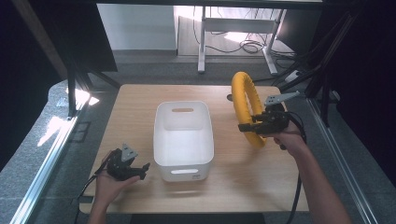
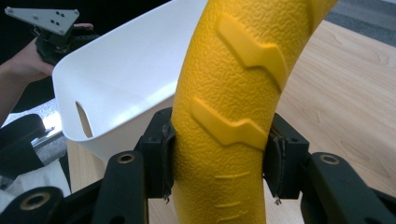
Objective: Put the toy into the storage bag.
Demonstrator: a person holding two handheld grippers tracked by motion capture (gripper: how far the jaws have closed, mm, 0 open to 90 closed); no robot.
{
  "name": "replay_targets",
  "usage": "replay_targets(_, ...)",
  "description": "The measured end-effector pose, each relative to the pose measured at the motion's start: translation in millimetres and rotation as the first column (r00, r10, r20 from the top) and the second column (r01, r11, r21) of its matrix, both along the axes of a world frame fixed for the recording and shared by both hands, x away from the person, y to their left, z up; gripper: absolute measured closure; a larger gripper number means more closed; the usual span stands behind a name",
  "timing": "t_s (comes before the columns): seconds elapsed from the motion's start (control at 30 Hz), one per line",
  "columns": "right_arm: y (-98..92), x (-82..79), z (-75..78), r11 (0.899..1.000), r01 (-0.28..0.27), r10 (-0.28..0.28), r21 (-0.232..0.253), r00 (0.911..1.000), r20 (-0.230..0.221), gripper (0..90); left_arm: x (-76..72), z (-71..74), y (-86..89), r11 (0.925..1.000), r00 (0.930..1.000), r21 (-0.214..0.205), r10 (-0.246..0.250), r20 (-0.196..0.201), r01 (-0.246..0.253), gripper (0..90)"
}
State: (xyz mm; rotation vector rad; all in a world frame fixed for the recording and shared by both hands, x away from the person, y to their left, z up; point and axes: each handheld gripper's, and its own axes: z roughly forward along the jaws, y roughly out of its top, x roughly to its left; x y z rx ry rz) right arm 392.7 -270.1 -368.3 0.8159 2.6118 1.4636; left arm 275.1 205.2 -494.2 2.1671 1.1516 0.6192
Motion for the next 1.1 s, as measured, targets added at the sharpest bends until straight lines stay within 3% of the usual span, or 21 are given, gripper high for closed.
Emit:
replay_targets(0.5,8.4,-2.4,13.1,1.0,-0.021,0.02,0.017,0.9995,0.024,51.4,0.5,-1.0,-0.9,1.0,1.0,0.001,-0.001,-0.002,0.001,13.2)
replay_targets(1.1,17.3,-5.0,25.8,0.995,-0.051,0.048,0.083,0.9978,0.047,51.4,0.7,-1.6,-1.4,1.0,1.0,0.003,-0.001,-0.002,0.001,13.2)
